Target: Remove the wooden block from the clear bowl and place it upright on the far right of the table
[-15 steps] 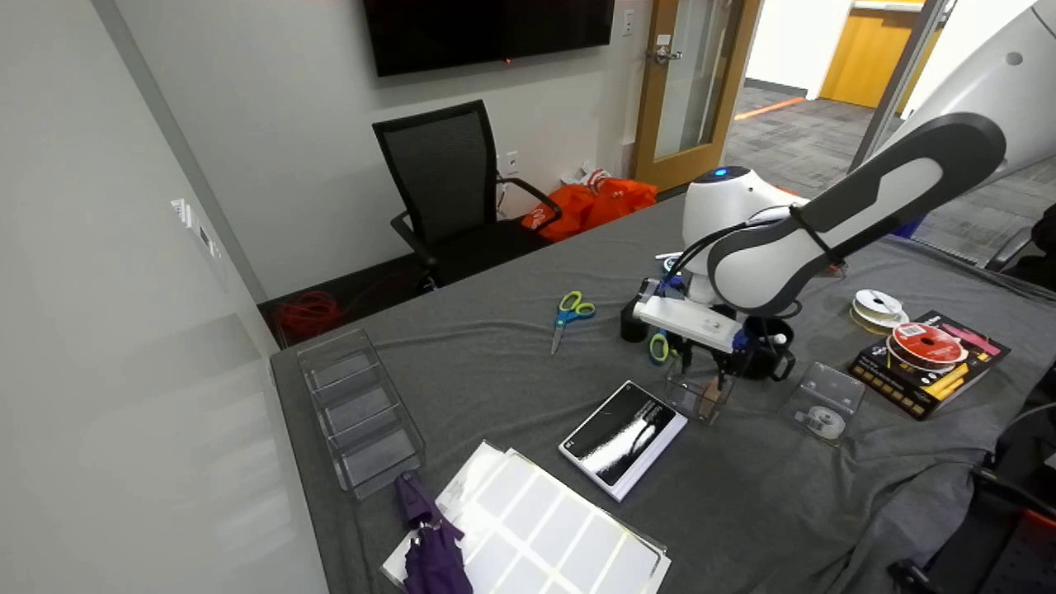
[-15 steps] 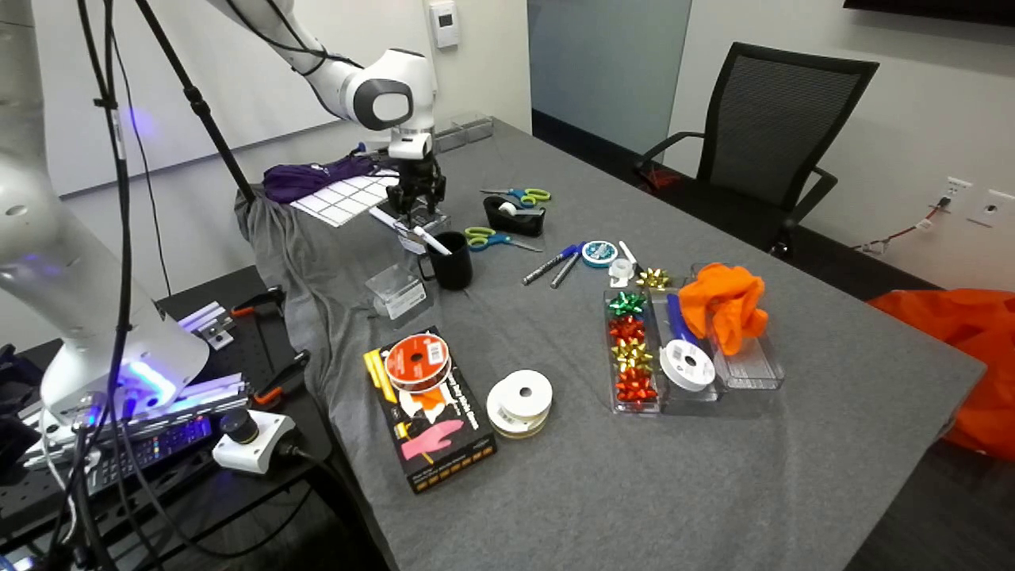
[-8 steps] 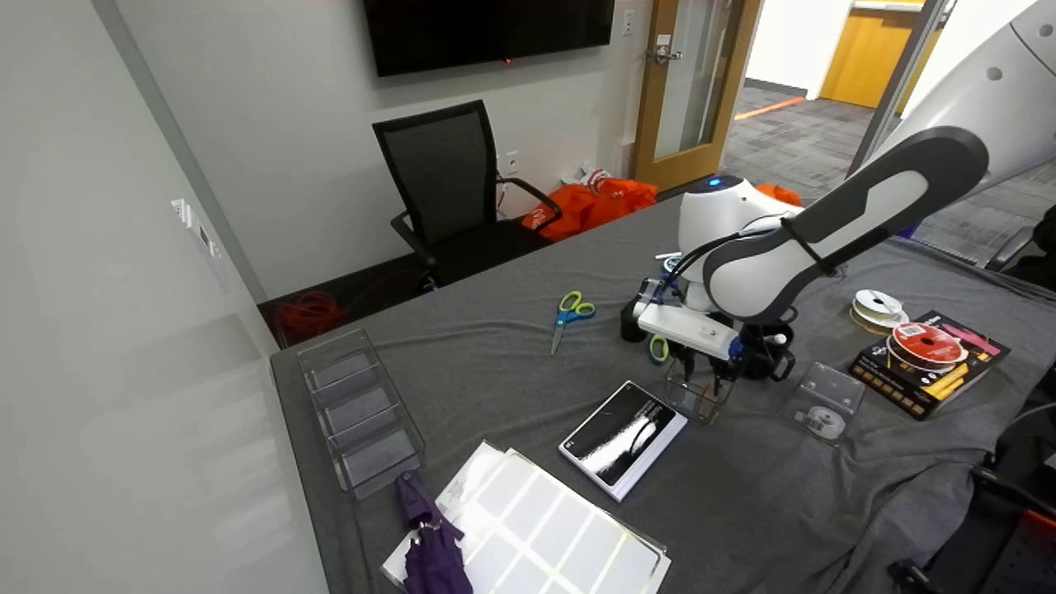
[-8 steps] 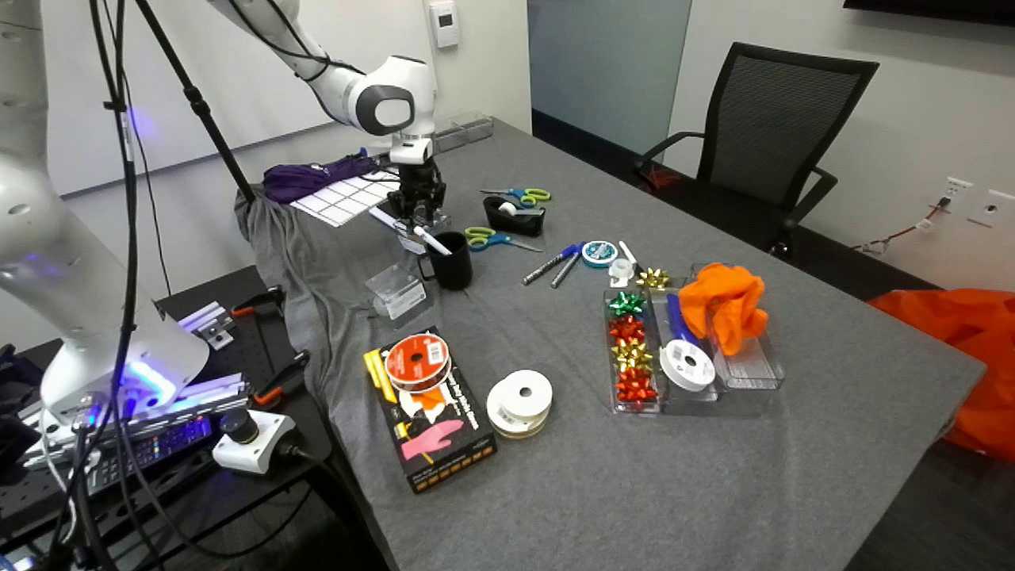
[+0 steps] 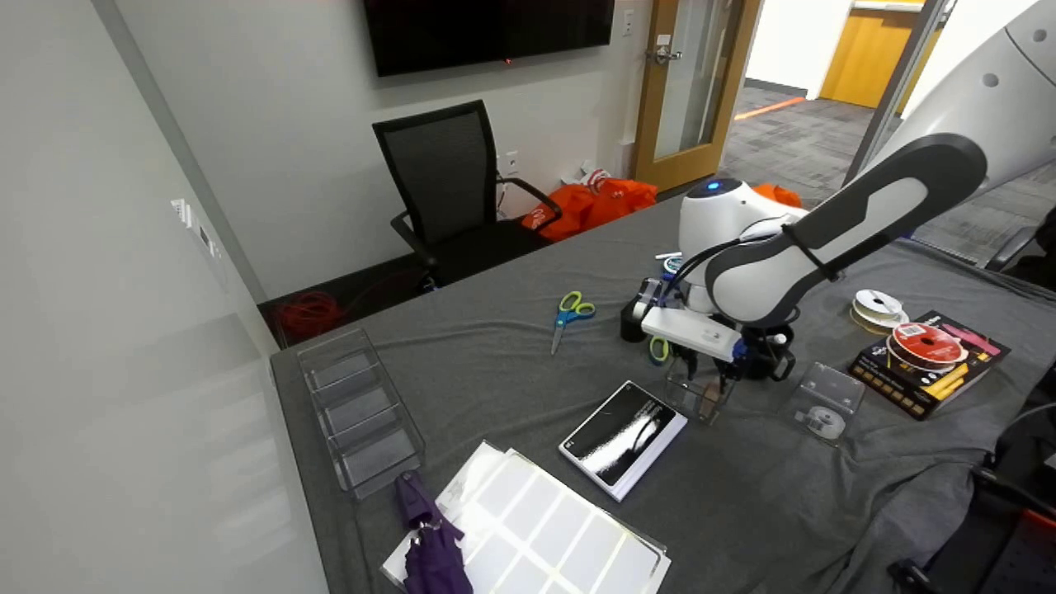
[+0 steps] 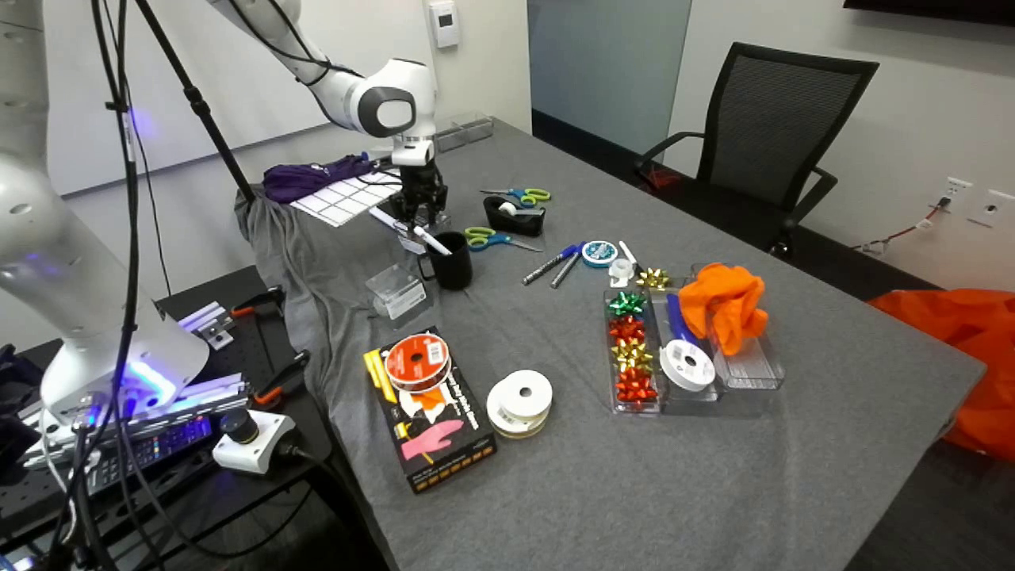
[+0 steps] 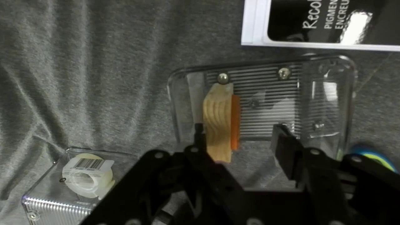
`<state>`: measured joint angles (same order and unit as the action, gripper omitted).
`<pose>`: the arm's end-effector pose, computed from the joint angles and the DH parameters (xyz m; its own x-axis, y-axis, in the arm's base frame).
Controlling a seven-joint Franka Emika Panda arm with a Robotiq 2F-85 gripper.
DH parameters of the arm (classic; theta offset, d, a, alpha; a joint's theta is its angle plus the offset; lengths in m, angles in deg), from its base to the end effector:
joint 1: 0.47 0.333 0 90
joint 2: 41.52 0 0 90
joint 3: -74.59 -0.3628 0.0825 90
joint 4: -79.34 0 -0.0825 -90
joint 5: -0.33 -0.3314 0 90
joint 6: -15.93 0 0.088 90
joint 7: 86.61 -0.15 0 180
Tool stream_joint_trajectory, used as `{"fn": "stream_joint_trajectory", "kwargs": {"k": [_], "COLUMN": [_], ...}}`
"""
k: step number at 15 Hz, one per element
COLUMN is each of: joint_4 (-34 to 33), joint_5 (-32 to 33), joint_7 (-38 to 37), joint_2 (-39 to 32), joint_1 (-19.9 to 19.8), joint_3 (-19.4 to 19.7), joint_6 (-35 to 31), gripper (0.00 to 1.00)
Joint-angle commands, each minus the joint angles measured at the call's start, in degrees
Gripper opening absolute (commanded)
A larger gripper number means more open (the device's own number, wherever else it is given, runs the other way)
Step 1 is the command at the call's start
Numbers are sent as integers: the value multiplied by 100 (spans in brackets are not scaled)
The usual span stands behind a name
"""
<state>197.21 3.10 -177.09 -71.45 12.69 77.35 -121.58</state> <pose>0.5499 0.0997 0.2069 0.2185 -0.9745 0.0513 -0.9620 -0.2063 0.1790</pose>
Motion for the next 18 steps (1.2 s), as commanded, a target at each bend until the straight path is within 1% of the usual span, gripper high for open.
{"fn": "stream_joint_trajectory", "kwargs": {"k": [1, 3, 5, 6, 9, 11, 14, 18], "joint_4": [88, 98, 106, 99, 74, 53, 52, 176], "joint_5": [311, 457, 556, 573, 595, 594, 561, 398], "joint_7": [-116, -157, -217, -238, -300, -334, -348, -223], "joint_2": [-85, -127, -152, -151, -183, -186, -124, 239], "joint_1": [121, 147, 161, 157, 151, 155, 140, 68], "joint_3": [162, 211, 242, 242, 255, 259, 231, 109], "joint_6": [-106, -146, -209, -214, -137, -86, 40, 128], "gripper": [55, 51, 27, 26, 4, 7, 7, 7]}}
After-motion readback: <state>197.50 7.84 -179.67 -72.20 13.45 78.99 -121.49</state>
